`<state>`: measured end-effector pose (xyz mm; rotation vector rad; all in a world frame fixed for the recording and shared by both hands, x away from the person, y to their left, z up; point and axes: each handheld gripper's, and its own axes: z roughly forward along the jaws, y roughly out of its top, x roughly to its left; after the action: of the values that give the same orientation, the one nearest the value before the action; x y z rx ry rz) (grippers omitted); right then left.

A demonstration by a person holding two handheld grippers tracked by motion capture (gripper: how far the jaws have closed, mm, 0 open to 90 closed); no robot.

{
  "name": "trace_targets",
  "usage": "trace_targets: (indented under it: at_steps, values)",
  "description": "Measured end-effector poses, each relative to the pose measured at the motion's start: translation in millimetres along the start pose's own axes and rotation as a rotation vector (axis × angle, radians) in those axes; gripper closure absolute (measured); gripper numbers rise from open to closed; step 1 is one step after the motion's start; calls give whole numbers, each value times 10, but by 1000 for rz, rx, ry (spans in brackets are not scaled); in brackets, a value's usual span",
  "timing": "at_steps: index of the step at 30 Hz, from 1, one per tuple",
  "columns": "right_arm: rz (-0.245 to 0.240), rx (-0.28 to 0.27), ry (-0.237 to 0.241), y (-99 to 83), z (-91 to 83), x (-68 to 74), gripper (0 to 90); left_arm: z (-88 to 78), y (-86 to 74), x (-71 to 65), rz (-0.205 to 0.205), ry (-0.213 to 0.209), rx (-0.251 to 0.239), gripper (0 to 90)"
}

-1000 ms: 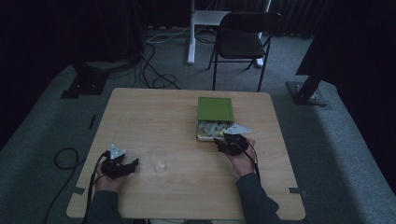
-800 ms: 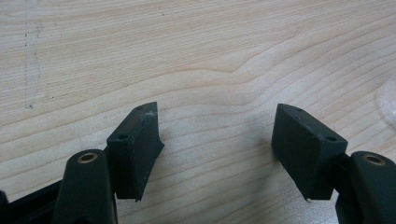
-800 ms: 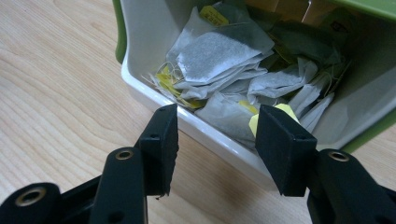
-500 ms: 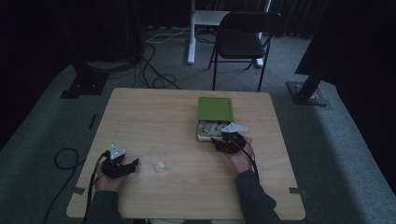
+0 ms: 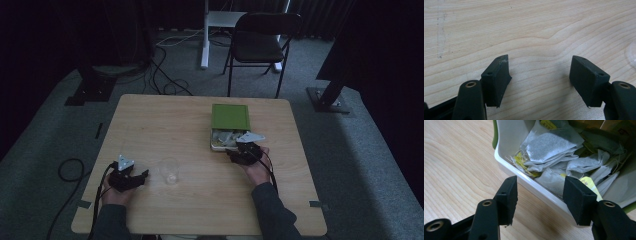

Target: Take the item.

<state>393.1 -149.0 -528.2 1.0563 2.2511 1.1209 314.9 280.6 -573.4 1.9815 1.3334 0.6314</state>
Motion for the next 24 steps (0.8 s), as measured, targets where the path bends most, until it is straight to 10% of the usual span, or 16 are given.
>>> trace_targets:
  at_steps: [24]
  values:
    - [-34, 10, 30, -77, -116, 79, 464, 0, 0, -1, 0, 0, 0, 335]
